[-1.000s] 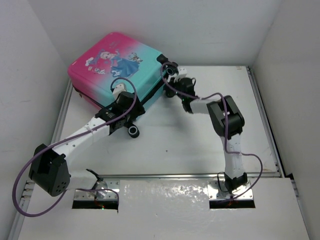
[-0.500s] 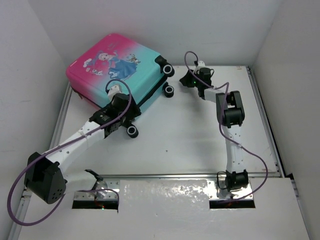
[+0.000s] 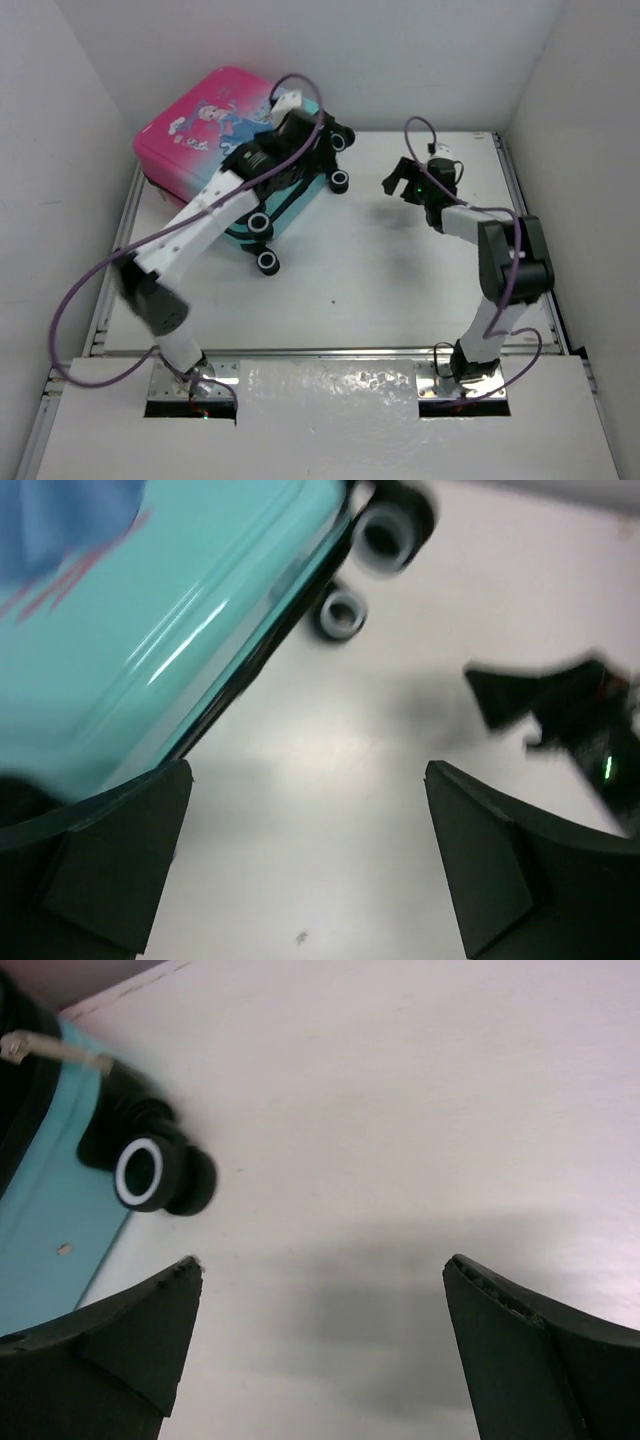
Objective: Pack the luggage
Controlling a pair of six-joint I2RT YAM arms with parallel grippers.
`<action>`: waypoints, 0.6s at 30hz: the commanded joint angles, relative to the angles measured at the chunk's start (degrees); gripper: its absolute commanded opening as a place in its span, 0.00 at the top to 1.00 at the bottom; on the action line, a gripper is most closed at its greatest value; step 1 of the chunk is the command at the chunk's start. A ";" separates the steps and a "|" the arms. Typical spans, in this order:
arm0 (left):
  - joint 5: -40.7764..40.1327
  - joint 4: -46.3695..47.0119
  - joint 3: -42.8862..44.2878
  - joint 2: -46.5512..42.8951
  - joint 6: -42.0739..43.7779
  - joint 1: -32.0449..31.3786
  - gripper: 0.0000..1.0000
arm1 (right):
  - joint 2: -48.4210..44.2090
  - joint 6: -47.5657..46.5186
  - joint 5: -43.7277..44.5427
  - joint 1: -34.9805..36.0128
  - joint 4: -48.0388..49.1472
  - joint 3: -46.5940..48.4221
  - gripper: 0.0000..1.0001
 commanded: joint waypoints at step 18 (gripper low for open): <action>-16.13 31.31 35.47 42.59 9.64 -0.39 0.00 | -36.93 -2.84 -2.37 -1.99 -13.59 -25.80 0.01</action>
